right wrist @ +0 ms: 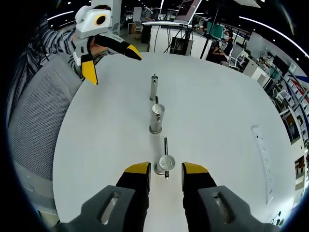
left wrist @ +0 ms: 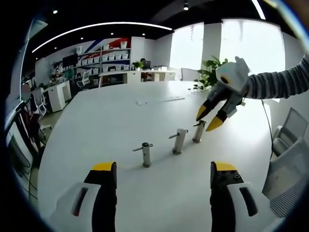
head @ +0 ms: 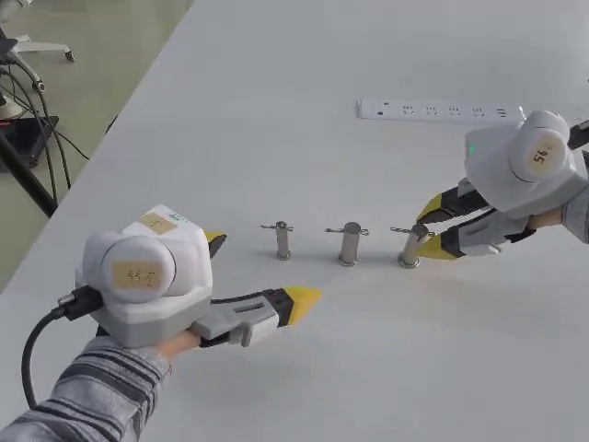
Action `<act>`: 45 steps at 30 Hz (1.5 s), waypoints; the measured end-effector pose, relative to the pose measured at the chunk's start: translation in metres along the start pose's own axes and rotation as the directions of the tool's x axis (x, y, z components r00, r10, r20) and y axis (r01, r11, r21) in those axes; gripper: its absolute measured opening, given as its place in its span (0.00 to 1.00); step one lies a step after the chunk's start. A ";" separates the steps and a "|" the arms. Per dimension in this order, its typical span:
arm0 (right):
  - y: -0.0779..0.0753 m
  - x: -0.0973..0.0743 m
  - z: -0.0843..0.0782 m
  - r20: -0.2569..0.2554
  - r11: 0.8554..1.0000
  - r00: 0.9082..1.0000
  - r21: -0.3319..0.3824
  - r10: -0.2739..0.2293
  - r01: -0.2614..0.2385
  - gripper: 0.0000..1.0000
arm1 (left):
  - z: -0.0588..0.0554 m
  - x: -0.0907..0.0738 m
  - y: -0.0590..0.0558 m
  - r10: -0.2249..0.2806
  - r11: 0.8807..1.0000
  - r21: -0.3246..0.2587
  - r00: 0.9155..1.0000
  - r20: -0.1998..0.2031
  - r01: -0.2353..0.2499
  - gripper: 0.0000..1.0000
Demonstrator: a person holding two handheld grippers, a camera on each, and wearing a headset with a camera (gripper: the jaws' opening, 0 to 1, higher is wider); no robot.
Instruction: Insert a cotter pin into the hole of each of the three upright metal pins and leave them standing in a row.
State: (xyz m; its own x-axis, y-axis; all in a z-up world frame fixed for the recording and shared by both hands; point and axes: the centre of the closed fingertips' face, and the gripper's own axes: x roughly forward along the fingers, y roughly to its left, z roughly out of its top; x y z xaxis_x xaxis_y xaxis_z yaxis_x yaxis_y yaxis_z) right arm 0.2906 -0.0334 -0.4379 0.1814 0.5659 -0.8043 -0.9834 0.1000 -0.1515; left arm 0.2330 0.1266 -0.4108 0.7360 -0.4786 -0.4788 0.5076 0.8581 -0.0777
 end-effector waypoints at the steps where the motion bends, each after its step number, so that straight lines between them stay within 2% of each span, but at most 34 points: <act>1: 0.001 -0.003 0.001 0.006 1.000 1.000 0.021 -0.010 0.010 0.24 | 0.001 0.000 0.000 -0.001 1.000 0.002 1.000 -0.001 0.001 0.79; 4: 0.001 -0.011 0.006 0.046 0.990 0.997 0.135 -0.056 0.050 0.34 | 0.003 -0.001 -0.001 -0.007 1.000 -0.004 1.000 -0.001 0.007 0.79; 5: 0.002 -0.015 0.008 0.063 0.982 0.995 0.174 -0.081 0.069 0.36 | 0.004 -0.002 -0.001 -0.011 1.000 -0.007 1.000 -0.004 0.011 0.80; 9: 0.004 -0.028 0.012 0.097 0.955 0.983 0.269 -0.156 0.125 0.47 | 0.006 -0.004 -0.001 -0.013 1.000 0.004 1.000 -0.007 0.013 0.82; 10: 0.007 -0.030 0.011 0.096 0.953 0.982 0.274 -0.160 0.129 0.49 | 0.006 -0.004 -0.001 -0.011 1.000 0.002 1.000 -0.008 0.011 0.82; 13: 0.013 -0.036 0.010 0.114 0.919 0.973 0.365 -0.201 0.147 0.54 | 0.009 -0.006 0.000 -0.010 1.000 -0.001 1.000 -0.002 0.010 0.84; 15: 0.019 -0.040 0.013 0.145 0.892 0.962 0.428 -0.229 0.148 0.55 | 0.010 -0.008 0.000 -0.011 1.000 -0.006 1.000 0.001 0.011 0.85; 16: 0.022 -0.042 0.014 0.159 0.884 0.959 0.445 -0.236 0.144 0.55 | 0.010 -0.008 0.000 -0.011 1.000 -0.009 1.000 0.001 0.011 0.86; 18: 0.027 -0.045 0.011 0.159 0.857 0.950 0.491 -0.267 0.159 0.58 | 0.010 -0.009 0.000 -0.014 1.000 -0.016 1.000 0.002 0.014 0.87; 21: 0.034 -0.049 0.012 0.173 0.832 0.937 0.528 -0.303 0.171 0.62 | 0.008 -0.011 0.000 -0.014 0.999 -0.029 1.000 0.001 0.014 0.89; 23: 0.039 -0.050 0.010 0.165 0.810 0.933 0.558 -0.320 0.179 0.64 | 0.008 -0.012 0.000 -0.017 0.999 -0.034 1.000 0.000 0.017 0.90; 25: 0.040 -0.052 0.011 0.167 0.789 0.919 0.580 -0.357 0.201 0.67 | 0.008 -0.013 0.000 -0.013 0.999 -0.033 1.000 0.005 0.014 0.91; 27: 0.046 -0.051 0.014 0.177 0.775 0.915 0.602 -0.363 0.191 0.69 | 0.007 -0.015 0.000 -0.010 0.999 -0.046 1.000 0.008 0.011 0.92; 28: 0.049 -0.051 0.014 0.174 0.776 0.915 0.600 -0.364 0.194 0.69 | 0.007 -0.015 -0.001 -0.012 0.999 -0.047 1.000 0.010 0.012 0.92; 30: 0.049 -0.048 0.010 0.149 0.766 0.909 0.601 -0.389 0.230 0.69 | 0.007 -0.017 -0.001 -0.008 0.999 -0.049 1.000 0.013 0.009 0.94; 31: 0.050 -0.047 0.009 0.152 0.746 0.901 0.625 -0.407 0.232 0.70 | 0.007 -0.017 -0.001 -0.006 0.999 -0.051 1.000 0.014 0.007 0.94; 32: 0.052 -0.046 0.010 0.159 0.737 0.899 0.638 -0.408 0.222 0.70 | 0.007 -0.018 0.000 -0.004 0.999 -0.054 1.000 0.014 0.005 0.95; 37: 0.063 -0.041 0.007 0.146 0.718 0.896 0.658 -0.419 0.229 0.72 | 0.006 -0.021 -0.001 0.004 0.998 -0.060 1.000 0.017 -0.003 0.97; 38: 0.063 -0.044 0.008 0.154 0.708 0.889 0.669 -0.431 0.227 0.72 | 0.006 -0.022 -0.001 0.006 0.998 -0.060 1.000 0.019 -0.005 0.97; 41: 0.066 -0.046 0.010 0.159 0.690 0.882 0.689 -0.444 0.223 0.72 | 0.004 -0.023 -0.002 0.010 0.998 -0.062 1.000 0.014 -0.009 0.97; 45: 0.069 -0.048 0.008 0.154 0.668 0.867 0.704 -0.474 0.240 0.72 | 0.003 -0.025 -0.002 0.016 0.998 -0.064 1.000 0.009 -0.015 0.98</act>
State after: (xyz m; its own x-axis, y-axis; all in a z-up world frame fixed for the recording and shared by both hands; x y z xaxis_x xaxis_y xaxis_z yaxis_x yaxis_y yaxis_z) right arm 0.2141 -0.0470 -0.4048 0.6228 0.5691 -0.5369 -0.6171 0.7791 0.1100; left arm 0.2148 0.1361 -0.3964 0.7480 -0.4666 -0.4721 0.4664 0.8755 -0.1264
